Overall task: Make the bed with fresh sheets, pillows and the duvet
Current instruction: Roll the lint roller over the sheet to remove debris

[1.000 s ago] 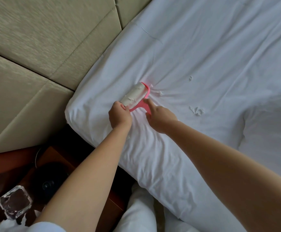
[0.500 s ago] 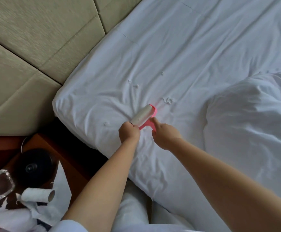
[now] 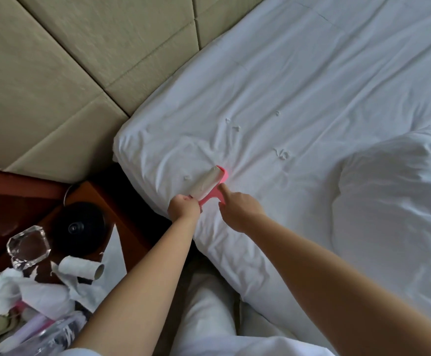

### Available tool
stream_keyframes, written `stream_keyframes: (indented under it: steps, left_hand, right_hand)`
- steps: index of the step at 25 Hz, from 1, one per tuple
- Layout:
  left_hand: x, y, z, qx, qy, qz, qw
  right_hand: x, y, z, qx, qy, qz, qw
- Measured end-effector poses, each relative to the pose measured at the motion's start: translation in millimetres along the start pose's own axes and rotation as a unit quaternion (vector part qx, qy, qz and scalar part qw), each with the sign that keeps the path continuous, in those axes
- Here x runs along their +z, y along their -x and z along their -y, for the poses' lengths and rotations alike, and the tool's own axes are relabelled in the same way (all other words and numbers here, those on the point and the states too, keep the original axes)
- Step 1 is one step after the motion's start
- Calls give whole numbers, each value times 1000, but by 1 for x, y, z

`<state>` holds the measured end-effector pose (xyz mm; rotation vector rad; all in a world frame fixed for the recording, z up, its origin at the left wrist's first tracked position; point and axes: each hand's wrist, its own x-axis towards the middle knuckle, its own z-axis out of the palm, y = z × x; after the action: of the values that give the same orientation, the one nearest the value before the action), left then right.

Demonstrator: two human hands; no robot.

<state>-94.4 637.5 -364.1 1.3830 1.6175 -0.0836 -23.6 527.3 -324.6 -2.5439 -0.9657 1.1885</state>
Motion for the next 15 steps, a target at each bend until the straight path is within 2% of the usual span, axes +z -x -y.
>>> stream_keyframes:
  steps: [3, 10, 15]
  left_hand:
    - [-14, -15, 2, -27, 25, 9, 999]
    - [-28, -69, -30, -20, 20, 45, 999]
    - [-63, -121, -63, 7, -33, -27, 999]
  right_hand:
    - [8, -19, 15, 23, 4, 20, 1000]
    - [-10, -81, 54, 23, -28, 32, 999]
    - [-29, -130, 91, 19, -34, 41, 998]
